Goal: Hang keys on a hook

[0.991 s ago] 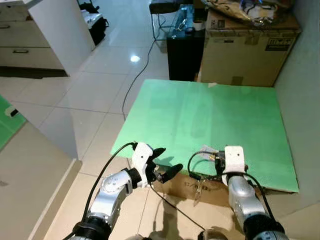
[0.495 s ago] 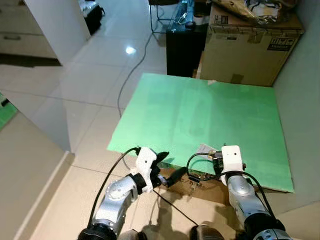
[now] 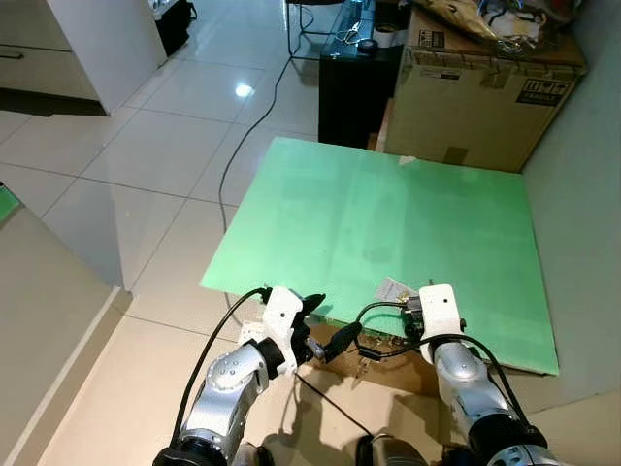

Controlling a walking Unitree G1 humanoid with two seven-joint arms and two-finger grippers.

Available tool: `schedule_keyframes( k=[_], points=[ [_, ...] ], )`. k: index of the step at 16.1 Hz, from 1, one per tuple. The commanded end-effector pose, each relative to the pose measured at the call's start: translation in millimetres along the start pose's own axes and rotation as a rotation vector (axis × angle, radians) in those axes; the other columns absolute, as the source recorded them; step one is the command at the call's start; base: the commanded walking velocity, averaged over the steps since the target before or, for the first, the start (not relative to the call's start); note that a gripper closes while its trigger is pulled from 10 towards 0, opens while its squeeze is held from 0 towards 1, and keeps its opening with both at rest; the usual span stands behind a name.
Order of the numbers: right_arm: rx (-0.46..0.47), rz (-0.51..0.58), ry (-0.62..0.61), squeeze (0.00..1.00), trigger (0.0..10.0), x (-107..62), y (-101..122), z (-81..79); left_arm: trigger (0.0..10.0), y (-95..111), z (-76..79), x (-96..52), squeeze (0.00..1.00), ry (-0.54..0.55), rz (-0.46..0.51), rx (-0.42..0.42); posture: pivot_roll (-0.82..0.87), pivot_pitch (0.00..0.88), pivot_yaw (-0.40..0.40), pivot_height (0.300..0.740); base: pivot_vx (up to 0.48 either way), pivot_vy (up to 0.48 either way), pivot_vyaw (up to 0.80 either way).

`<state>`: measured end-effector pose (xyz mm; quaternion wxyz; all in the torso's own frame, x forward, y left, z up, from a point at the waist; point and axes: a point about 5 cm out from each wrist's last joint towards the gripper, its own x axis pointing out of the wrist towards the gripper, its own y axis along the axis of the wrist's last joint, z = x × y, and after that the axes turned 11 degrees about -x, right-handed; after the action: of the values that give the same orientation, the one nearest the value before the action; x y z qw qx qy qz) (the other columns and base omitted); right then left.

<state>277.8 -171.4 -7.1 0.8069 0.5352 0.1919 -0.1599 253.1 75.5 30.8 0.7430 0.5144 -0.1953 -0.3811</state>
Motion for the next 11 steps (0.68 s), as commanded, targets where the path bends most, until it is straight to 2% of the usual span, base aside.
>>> schedule_keyframes(
  k=[1,7,11],
  points=[
    [0.010,-0.018,0.014,0.00,10.0,0.9,-1,-2.9,10.0,0,0.5,-2.4,0.00,0.006,0.002,0.018,-0.14,0.125,0.018,0.740,0.000,0.000,0.00],
    [0.026,-0.005,0.011,0.00,10.0,2.5,2,-7.3,10.0,3,-3.3,-4.1,0.00,0.003,-0.007,0.036,-0.14,0.121,0.045,0.740,0.000,0.000,0.00],
    [0.104,-0.070,0.021,0.00,10.0,3.2,-7,-8.9,10.0,3,-2.8,-3.5,0.00,-0.007,-0.014,0.041,-0.13,0.125,0.058,0.740,0.000,0.000,0.00]
  ],
)
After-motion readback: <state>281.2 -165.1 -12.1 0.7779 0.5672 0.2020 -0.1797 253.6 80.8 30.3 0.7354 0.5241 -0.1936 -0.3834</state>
